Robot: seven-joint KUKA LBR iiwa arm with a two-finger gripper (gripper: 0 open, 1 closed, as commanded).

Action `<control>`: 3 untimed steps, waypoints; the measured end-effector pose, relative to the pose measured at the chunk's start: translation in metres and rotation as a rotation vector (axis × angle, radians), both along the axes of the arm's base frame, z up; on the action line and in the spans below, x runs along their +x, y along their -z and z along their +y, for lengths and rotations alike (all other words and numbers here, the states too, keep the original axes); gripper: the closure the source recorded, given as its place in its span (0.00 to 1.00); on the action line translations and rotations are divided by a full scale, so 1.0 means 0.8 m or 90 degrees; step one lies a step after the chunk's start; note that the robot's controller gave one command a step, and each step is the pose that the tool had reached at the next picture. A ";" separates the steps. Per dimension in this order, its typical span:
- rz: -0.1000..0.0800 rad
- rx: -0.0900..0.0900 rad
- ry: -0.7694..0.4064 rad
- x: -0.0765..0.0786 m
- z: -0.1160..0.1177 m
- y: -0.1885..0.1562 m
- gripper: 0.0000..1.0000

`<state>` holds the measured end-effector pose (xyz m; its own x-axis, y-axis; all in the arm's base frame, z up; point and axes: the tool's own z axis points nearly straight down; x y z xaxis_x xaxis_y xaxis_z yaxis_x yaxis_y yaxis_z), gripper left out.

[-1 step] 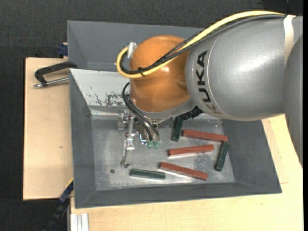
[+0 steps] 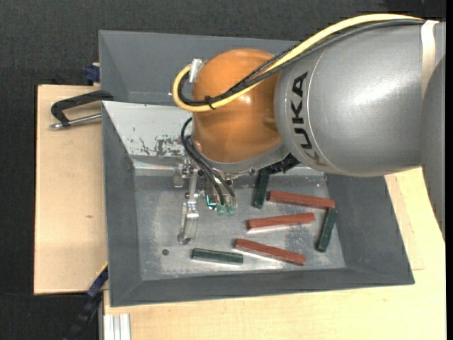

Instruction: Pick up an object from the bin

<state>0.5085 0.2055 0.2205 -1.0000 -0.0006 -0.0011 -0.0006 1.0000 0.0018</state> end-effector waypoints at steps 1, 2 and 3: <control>-0.004 0.002 -0.036 0.002 -0.045 0.051 0.00; -0.001 -0.002 -0.068 -0.006 -0.078 0.114 0.00; 0.002 -0.001 -0.012 -0.004 -0.079 0.145 0.00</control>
Offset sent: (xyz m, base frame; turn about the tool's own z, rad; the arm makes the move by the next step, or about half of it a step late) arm -0.0078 -0.0612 -0.1019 -0.1205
